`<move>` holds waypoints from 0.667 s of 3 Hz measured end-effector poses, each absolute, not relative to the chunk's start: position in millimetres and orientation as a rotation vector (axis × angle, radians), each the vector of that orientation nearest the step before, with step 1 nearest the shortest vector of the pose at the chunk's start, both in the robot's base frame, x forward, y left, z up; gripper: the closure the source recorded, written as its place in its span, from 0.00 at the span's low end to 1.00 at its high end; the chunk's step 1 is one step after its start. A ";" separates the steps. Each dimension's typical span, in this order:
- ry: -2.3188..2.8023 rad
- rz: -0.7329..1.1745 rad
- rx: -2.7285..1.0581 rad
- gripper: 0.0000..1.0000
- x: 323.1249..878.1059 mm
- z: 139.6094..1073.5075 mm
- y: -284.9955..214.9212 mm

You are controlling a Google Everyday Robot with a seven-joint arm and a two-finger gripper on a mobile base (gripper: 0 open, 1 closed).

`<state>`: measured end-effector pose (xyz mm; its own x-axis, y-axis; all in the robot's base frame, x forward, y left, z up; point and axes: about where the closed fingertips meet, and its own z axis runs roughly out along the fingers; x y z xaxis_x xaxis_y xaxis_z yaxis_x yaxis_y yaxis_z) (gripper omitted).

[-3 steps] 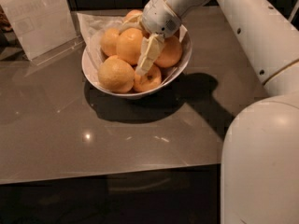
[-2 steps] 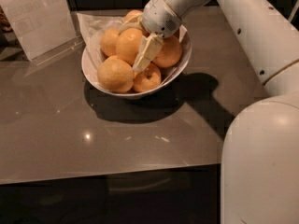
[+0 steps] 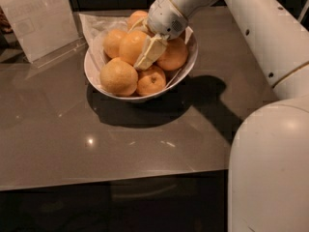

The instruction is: Pick orange from white bowl

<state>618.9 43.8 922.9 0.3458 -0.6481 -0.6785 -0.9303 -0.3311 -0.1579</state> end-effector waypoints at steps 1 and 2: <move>1.372 0.696 -2.082 1.00 618.8 926.5 43.8; 1.299 0.656 -1.996 1.00 603.9 959.6 38.1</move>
Offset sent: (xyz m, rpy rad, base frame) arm -0.0409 -0.0272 0.1013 0.2680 -0.2209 -0.1107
